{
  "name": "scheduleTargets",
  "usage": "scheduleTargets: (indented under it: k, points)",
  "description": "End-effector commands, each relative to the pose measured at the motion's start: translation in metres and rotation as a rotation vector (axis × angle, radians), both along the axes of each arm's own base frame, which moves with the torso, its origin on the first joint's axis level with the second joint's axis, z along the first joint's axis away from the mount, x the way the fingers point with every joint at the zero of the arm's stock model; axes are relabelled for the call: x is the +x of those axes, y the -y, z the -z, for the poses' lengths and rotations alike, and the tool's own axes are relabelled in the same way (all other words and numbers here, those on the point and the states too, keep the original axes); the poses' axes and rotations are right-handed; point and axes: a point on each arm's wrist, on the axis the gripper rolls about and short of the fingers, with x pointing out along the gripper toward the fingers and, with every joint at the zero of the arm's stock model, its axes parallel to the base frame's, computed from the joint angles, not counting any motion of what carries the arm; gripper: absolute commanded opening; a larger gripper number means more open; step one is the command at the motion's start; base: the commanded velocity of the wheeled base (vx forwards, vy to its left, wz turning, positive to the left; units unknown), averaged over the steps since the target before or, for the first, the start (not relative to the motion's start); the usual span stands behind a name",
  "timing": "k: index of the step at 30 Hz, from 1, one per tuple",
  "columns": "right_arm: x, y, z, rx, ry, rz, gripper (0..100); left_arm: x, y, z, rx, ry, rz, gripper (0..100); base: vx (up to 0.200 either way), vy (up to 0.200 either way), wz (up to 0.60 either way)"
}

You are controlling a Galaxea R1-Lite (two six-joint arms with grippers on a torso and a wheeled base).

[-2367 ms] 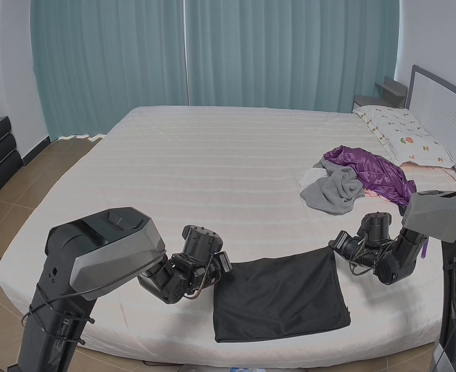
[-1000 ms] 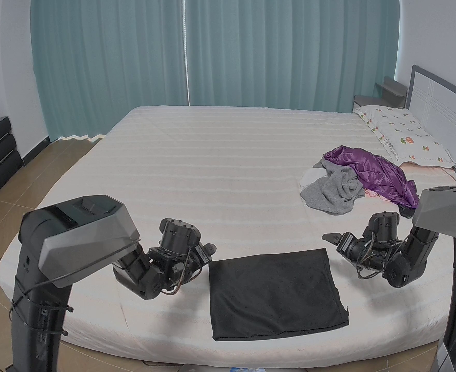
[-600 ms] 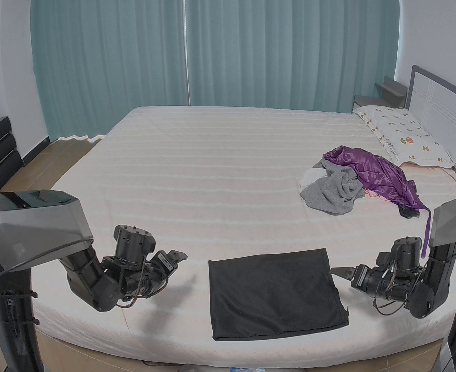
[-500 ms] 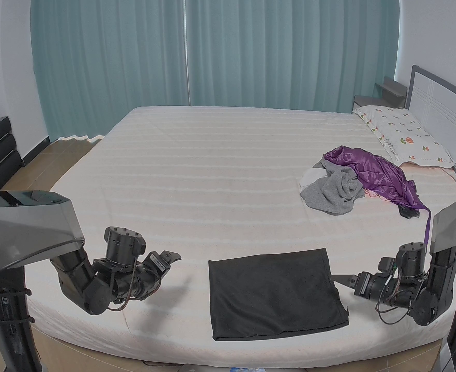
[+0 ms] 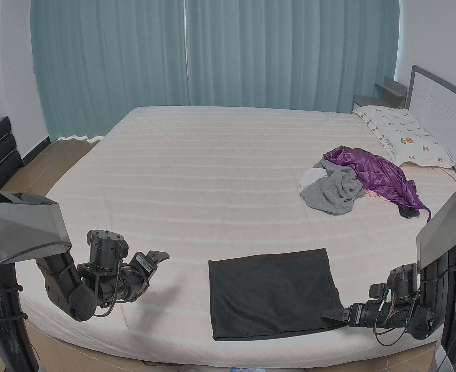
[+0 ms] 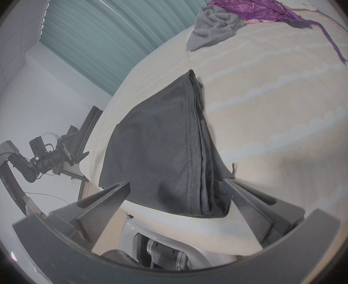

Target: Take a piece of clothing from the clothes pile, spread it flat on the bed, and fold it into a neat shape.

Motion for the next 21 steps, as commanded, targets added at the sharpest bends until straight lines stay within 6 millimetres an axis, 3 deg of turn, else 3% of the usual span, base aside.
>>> scheduleTargets:
  k: [1, 21]
  points:
    - [-0.0014, -0.0013, 0.0029, -0.003, -0.008, -0.007, 100, 0.0, -0.001, -0.0003, -0.009, -0.003, 0.008, 100, 0.0, 0.0, 0.0]
    - [0.0039, -0.0027, 0.0074, -0.004, -0.002, -0.004, 100, 0.0015, -0.0023, -0.0009, -0.014, 0.0, 0.008, 100, 0.0, 0.0, 0.0]
